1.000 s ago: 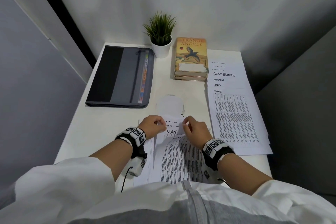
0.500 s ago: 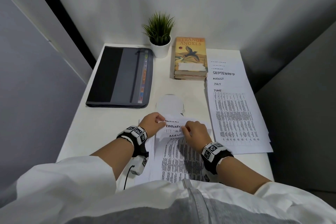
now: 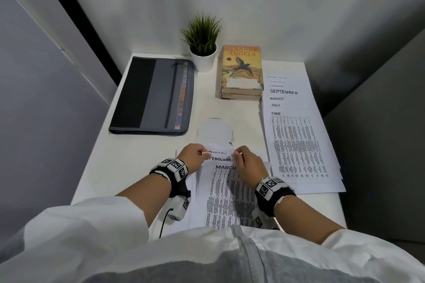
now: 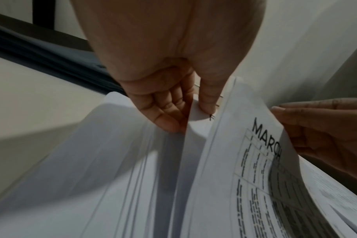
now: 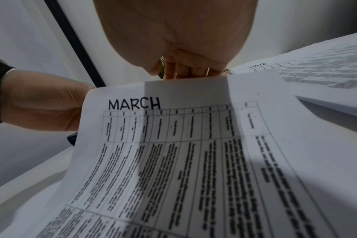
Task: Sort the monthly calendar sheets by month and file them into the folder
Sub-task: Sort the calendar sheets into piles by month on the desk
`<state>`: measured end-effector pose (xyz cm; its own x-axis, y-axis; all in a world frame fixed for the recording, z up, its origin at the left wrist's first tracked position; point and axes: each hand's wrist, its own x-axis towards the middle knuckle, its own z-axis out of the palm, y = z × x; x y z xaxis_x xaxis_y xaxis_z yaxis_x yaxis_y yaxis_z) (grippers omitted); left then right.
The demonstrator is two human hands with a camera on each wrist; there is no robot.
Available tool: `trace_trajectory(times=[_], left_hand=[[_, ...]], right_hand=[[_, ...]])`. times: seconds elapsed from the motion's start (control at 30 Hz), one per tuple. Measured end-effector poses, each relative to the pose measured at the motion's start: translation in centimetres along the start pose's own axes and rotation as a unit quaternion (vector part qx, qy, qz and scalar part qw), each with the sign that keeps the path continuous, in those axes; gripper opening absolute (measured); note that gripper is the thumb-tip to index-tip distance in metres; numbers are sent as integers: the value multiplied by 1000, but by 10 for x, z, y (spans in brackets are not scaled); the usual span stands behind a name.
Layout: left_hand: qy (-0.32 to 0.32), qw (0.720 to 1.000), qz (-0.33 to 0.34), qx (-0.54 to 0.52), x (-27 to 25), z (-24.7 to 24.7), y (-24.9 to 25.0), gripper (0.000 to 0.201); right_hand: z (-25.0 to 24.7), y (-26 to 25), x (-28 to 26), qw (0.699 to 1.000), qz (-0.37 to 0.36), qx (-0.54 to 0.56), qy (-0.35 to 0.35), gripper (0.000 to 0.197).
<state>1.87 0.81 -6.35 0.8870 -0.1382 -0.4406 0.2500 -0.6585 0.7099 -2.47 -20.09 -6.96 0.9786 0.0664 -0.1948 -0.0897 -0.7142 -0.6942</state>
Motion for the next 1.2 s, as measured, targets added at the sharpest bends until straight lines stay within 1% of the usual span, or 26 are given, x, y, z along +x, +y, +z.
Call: trace_trajectory(times=[0.1,0.17,0.2,0.23,0.3,0.33,0.4,0.47,0.53,0.6,0.73,0.8,0.87,0.9,0.97,1.03,1.1,1.2], left_hand=[[4,1000,-8,-6,0,2,-2,17],[5,1000,-8,-11,0,2,-2,18],[2,1000,-9,-14,0,2,-1,19],[-3,1000,-10,-16,0,1,-1,21],[-17,1000,-13,-17,-1,-1,1,32],[-25,999,-15,-19,-1,-1,2,38],[-35,999,-19,-17,-2,-2,2,44],[-34,999,-21,-3,-2,-1,0,42],[-27,999,-16,-2,-1,1,-2,31],[-25,1000,-3,12,-1,2,-3,24],[-22,999,9,30,-2,3,-4,24],[-19,999,9,40,-3,3,-3,23],[-14,999,9,43,-4,4,-1,23],[-13,999,9,41,-5,4,0,22],[-18,999,9,28,-6,4,1,20],[-26,1000,5,11,-6,5,0,19],[-27,1000,0,1,-6,6,0,22],[-9,1000,1,-2,-6,5,-1,26]], right_hand=[[-6,0,-1,1000,-10,24,-8,21],[-8,2,-2,999,-39,-10,-23,21],[-8,3,-2,998,-55,-29,-26,17],[-8,4,-2,997,-62,-37,-24,14],[-7,5,-3,998,-57,-39,-12,21],[-7,5,-2,998,-54,-40,-12,22],[-7,4,-2,995,-72,-60,-26,14],[-7,4,-3,992,-89,-84,-40,5],[-9,5,-6,990,-98,-92,-51,3],[-8,7,-9,991,-95,-78,-61,12],[-5,10,-8,995,-53,-61,-53,30],[-4,10,-5,997,-28,-54,-38,28],[-4,10,-5,998,-24,-42,-32,17],[-4,10,-6,998,-26,-40,-37,15],[-4,10,-6,997,-23,-53,-55,21],[-4,10,-6,995,-22,-76,-61,22],[-3,11,-6,992,-36,-108,-45,24],[-3,10,-5,987,-46,-151,-27,35]])
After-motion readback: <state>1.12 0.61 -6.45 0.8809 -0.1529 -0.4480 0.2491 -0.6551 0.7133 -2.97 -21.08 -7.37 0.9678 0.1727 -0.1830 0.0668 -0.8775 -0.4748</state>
